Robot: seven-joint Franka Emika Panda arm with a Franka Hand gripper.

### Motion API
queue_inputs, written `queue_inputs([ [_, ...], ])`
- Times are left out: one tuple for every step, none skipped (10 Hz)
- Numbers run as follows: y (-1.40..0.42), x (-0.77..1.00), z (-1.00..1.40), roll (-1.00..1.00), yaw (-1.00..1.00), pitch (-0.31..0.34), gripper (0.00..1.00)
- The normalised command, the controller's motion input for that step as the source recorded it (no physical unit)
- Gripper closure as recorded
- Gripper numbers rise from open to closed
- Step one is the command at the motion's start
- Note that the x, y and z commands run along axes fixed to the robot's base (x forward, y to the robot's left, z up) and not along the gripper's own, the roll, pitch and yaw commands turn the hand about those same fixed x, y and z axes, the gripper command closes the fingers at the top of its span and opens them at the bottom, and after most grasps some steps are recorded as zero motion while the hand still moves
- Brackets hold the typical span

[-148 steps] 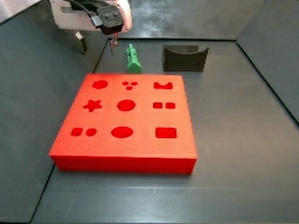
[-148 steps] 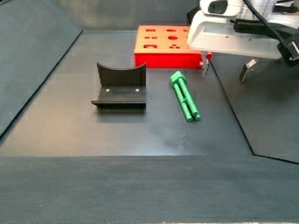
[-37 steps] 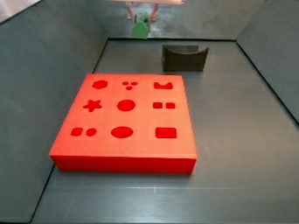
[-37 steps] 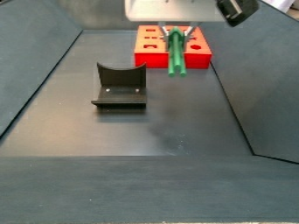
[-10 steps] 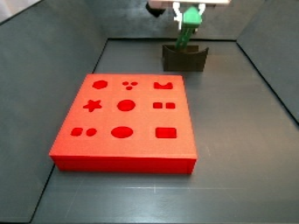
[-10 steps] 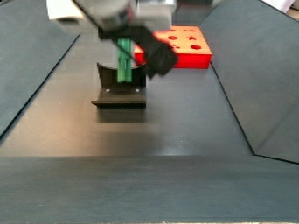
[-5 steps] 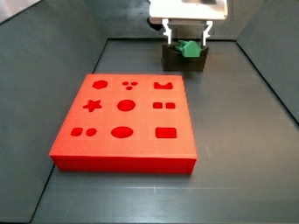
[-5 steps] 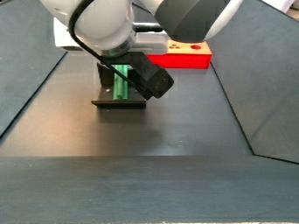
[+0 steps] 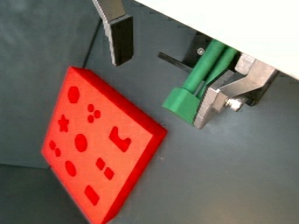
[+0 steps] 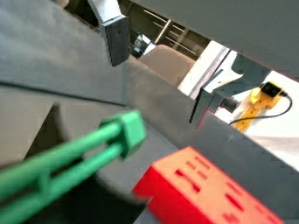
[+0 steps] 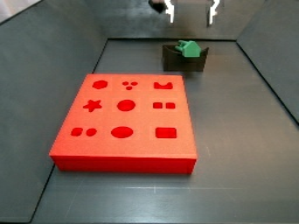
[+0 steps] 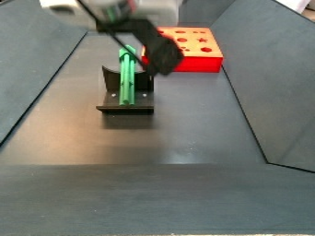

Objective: Pick up the 3 prong object. Move up. Place the 3 prong object on the fixture. Regrasp the 3 prong object. Move to above the board. Insert the 3 prong object.
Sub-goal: Regrasp the 3 prong object.

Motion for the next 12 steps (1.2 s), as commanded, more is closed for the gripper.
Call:
queue_inputs([
  [0.01, -0.03, 0.72, -0.02, 0.03, -0.033, 0.0],
  [0.01, -0.03, 0.45, -0.02, 0.04, -0.026, 0.0],
  [0.01, -0.04, 0.18, -0.02, 0.04, -0.018, 0.0],
  [-0.84, 0.13, 0.82, 1.0, 0.05, 0.035, 0.0],
  [-0.84, 0.14, 0.8, 1.0, 0.05, 0.035, 0.0],
  [-0.71, 0.08, 0.67, 1.0, 0.05, 0.035, 0.0],
  [-0.44, 0.0, 0.41, 1.0, 0.05, 0.031, 0.0],
  [-0.24, -0.03, 0.18, 1.0, 0.05, 0.028, 0.0],
  [-0.12, -0.02, 0.06, 1.0, 0.05, 0.026, 0.0],
  [-0.04, 0.0, 0.02, 1.0, 0.05, 0.029, 0.0],
  [-0.04, 0.0, 0.03, 1.0, 0.05, 0.03, 0.0],
  [-0.04, 0.0, 0.02, 1.0, 0.05, 0.028, 0.0],
])
